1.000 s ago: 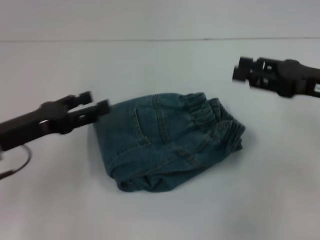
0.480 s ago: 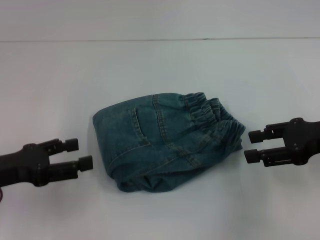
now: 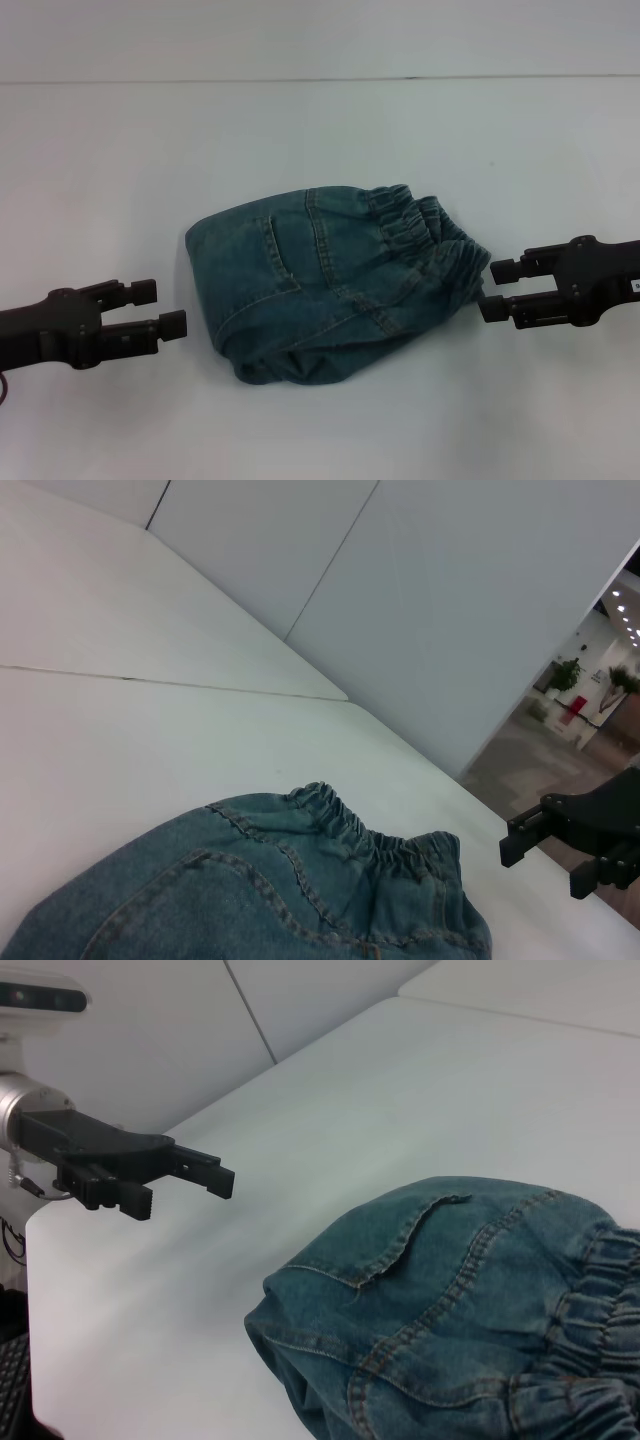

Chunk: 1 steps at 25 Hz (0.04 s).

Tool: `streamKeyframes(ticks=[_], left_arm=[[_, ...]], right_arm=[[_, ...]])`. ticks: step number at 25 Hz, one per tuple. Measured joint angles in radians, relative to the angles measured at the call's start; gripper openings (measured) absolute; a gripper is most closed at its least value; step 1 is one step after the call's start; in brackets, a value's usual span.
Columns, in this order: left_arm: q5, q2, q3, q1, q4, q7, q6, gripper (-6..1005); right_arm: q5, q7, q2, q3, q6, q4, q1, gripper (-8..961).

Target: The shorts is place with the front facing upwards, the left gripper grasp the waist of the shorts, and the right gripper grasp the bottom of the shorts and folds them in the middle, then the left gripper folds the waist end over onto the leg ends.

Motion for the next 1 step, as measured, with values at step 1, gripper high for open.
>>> streamKeyframes(ticks=[1], left_arm=[[0.0, 0.0, 0.0, 0.0, 0.0, 0.0, 0.0, 907]], right_arm=[[0.0, 0.0, 0.0, 0.0, 0.0, 0.0, 0.0, 693]])
